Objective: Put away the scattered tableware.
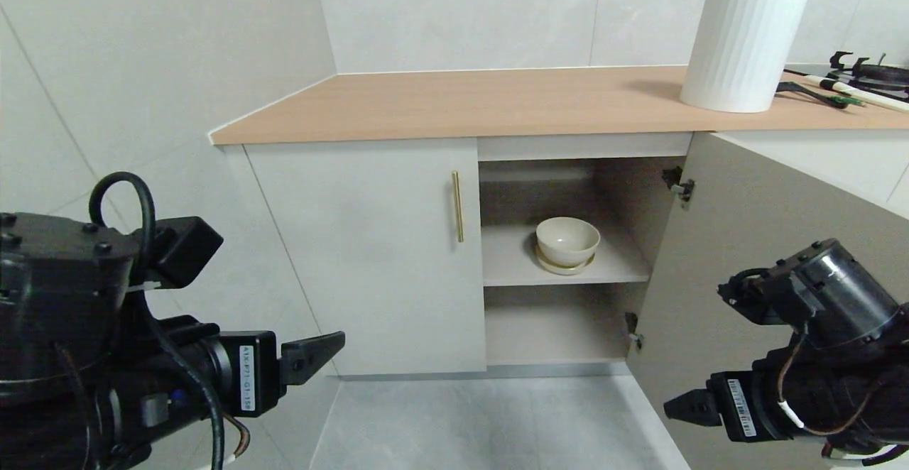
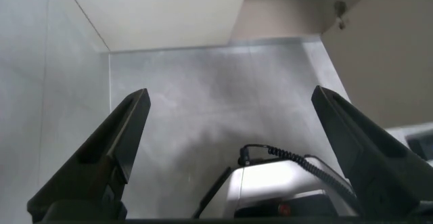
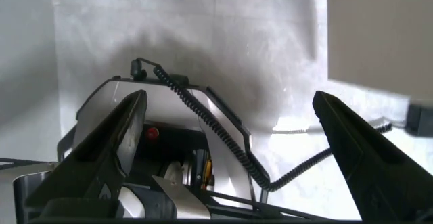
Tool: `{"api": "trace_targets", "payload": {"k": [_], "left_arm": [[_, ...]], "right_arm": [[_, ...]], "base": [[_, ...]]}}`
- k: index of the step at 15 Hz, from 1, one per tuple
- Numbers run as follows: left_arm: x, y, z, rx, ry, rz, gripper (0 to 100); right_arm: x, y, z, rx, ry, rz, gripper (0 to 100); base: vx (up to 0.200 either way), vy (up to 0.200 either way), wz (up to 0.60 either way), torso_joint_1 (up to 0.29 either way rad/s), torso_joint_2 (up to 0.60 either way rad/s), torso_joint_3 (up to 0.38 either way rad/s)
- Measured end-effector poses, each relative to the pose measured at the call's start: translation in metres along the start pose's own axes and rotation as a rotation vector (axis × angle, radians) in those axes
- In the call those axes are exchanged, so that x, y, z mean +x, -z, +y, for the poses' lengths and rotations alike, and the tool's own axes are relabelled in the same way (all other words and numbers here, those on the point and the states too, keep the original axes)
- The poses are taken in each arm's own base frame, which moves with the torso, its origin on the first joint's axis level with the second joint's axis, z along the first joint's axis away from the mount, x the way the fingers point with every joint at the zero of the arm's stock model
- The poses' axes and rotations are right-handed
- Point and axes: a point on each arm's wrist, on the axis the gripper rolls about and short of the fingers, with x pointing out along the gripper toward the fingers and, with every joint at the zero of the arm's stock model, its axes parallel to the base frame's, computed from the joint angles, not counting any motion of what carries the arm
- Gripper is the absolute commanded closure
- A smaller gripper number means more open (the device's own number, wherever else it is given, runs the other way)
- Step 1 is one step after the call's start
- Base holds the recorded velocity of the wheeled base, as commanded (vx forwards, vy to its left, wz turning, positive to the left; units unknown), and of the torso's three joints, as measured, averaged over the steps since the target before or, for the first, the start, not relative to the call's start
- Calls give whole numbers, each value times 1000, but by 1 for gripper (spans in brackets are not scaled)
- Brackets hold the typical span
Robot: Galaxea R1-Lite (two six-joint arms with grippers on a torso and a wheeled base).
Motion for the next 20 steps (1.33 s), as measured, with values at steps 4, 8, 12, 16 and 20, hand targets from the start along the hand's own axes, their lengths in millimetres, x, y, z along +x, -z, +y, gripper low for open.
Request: {"api": "trace_targets", "payload": {"k": [4,8,12,16,20], "left_arm": [[-1,0,0,1,1,-4,0],[-1,1,1,16,-1,0,0],[1,4,1,49,-4,10,0],[0,4,2,50,-3,9,0],[0,4,2,48,-3,7,0]], "right_arm": [[-5,2,1,-11,-12,-14,0],[-18,5,2,-24,-39,-53,0],[-30,7,-1,-33,-45,-92,0],[-44,15,-9,-69,-4,-30,0],[-63,16,-18,-66,38,27,0]], "base": [[-100,0,0,1,1,1],[0,0,0,0,0,0],[0,-150,0,-2,3,-1],[0,-200,0,8,4,2],[0,-200,0,2,4,2]]}}
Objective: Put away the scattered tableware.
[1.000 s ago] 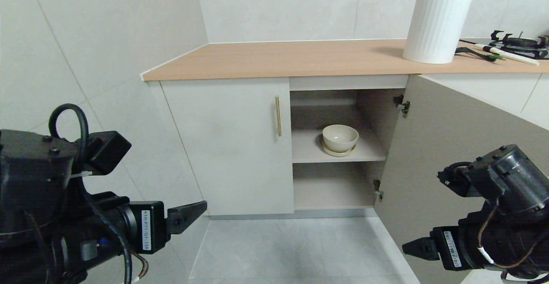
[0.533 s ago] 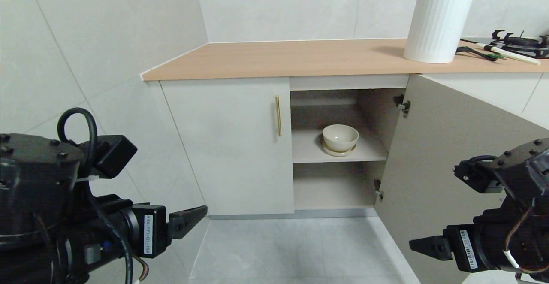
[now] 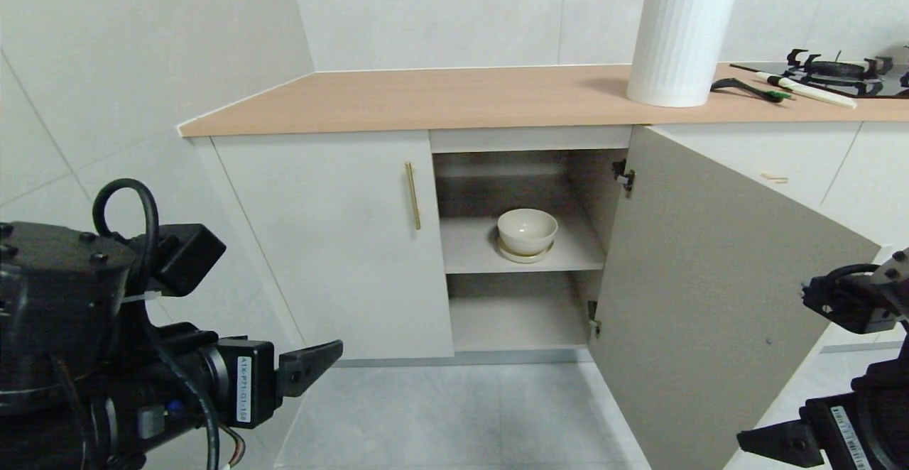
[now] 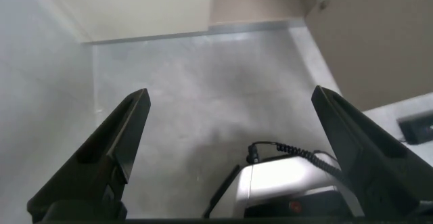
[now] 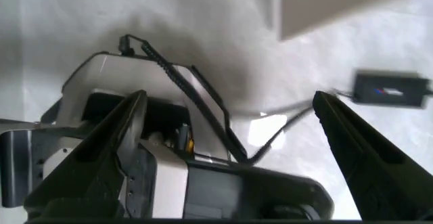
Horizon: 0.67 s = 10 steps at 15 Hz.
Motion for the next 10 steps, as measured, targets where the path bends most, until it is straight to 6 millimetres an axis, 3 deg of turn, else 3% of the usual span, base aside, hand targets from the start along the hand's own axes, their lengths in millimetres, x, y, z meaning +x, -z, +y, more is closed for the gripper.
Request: {"api": "trace_targets", "payload": {"k": [3,10], "left_arm": [[0,0,0,-1,-1,-1,0],[-2,0,1,-6,0,-6,0]], "right_arm": [[-8,-7,-13,17,48,3,0],[-21,-28,-78,148,257,-86,0]], "base": [[0,-200,0,-1,4,5],[0,0,0,0,0,0]]}}
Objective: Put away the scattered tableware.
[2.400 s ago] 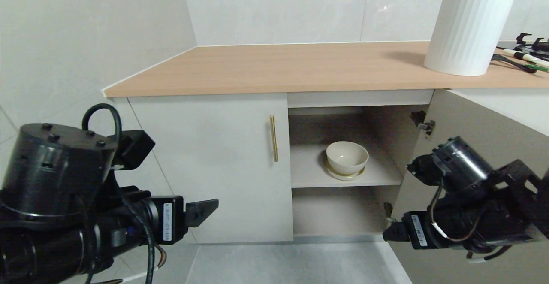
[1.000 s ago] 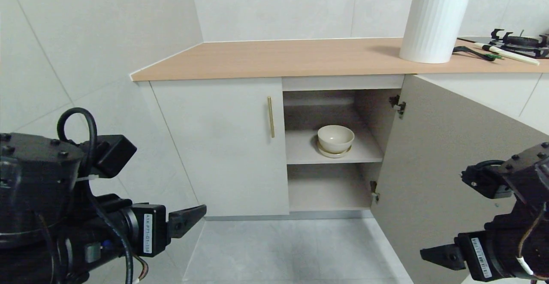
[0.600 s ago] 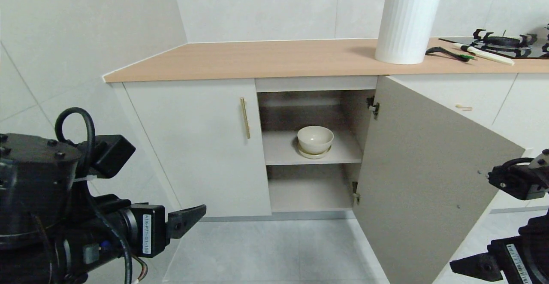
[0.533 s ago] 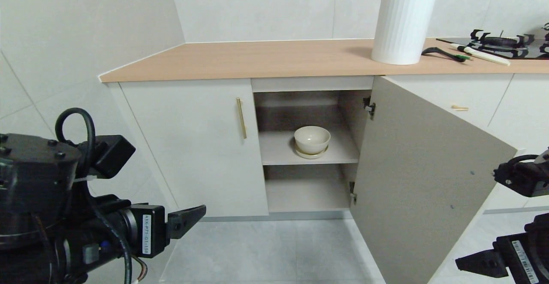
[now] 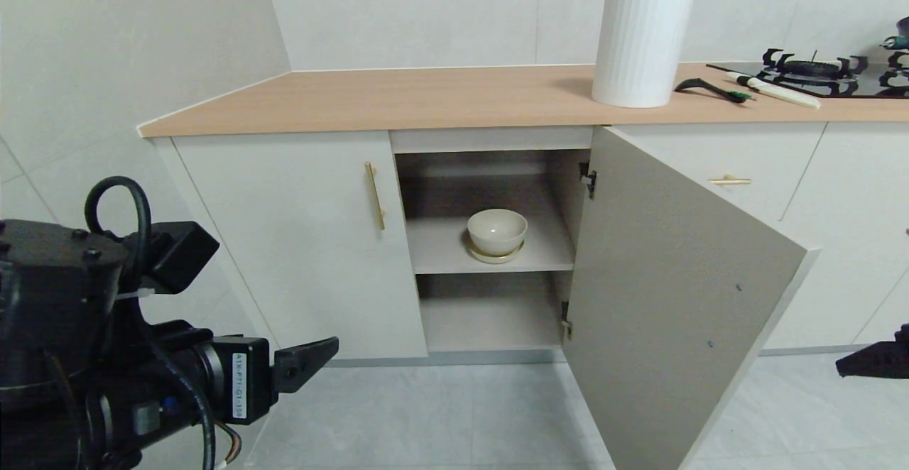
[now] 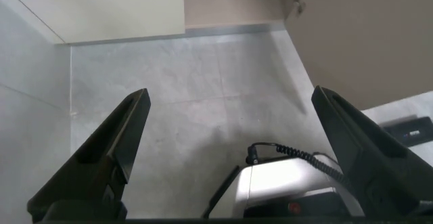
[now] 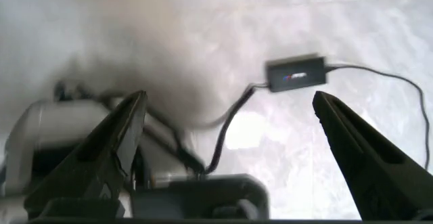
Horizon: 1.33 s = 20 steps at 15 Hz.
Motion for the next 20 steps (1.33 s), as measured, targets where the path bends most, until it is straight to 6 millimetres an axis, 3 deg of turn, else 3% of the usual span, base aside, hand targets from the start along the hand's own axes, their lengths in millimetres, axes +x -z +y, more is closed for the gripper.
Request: {"api": "trace_targets", "payload": {"k": [6,12,20], "left_arm": [[-1,-1,0,-3,2,-5,0],[-1,-2,0,-7,2,-9,0],[-3,-7,1,-21,2,-40,0]], "right_arm": [[37,-35,-5,205,23,-118,0],[77,-37,12,224,-8,-93,0],[77,-37,61,120,-207,-117,0]], "base": [[0,0,0,0,0,0],[0,0,0,0,0,0],[0,0,0,0,0,0]]}}
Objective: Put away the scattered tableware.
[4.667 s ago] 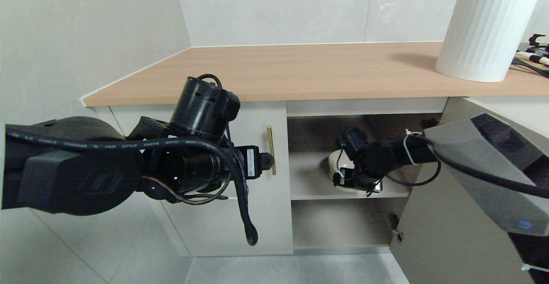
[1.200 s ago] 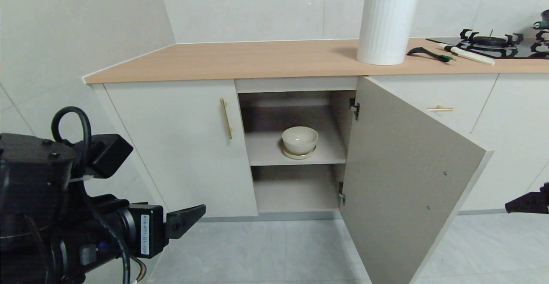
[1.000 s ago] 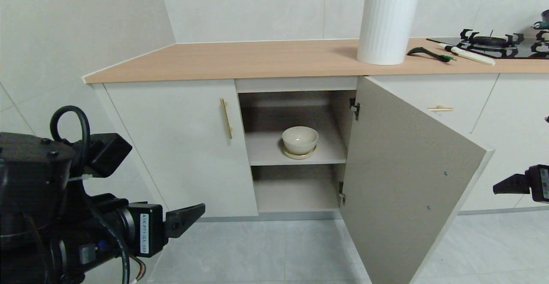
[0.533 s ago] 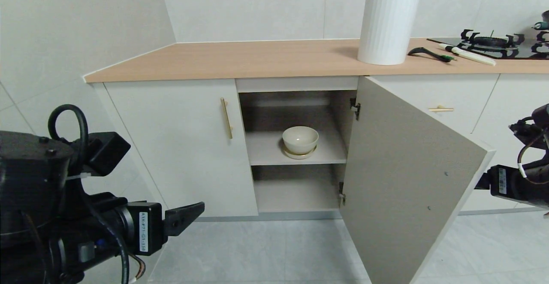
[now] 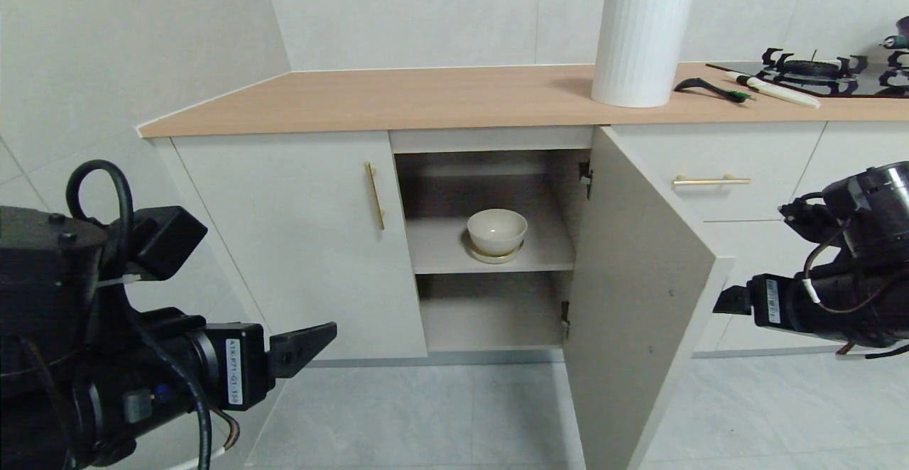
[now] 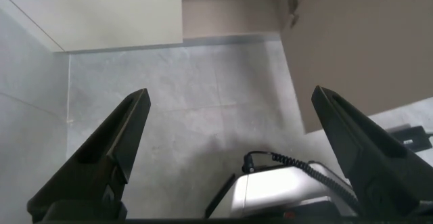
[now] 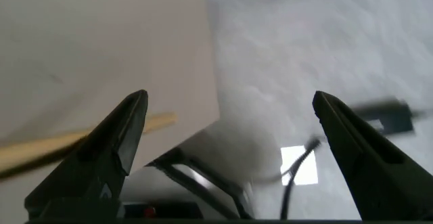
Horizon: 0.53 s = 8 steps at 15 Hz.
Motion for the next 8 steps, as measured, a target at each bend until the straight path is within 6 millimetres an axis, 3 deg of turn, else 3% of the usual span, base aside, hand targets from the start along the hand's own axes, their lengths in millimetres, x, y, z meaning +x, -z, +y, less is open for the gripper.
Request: {"api": "trace_targets", "payload": {"k": [3,8], "left_arm": [[-1,0,1,19,-6,-4,0],[1,1,2,48,-40,7,0]], "right_arm": [[15,-4,29,-58,-108,-25,0],[57,-25,87,-165,-201,-32,0]], "base": [[0,0,0,0,0,0],[0,0,0,0,0,0]]}}
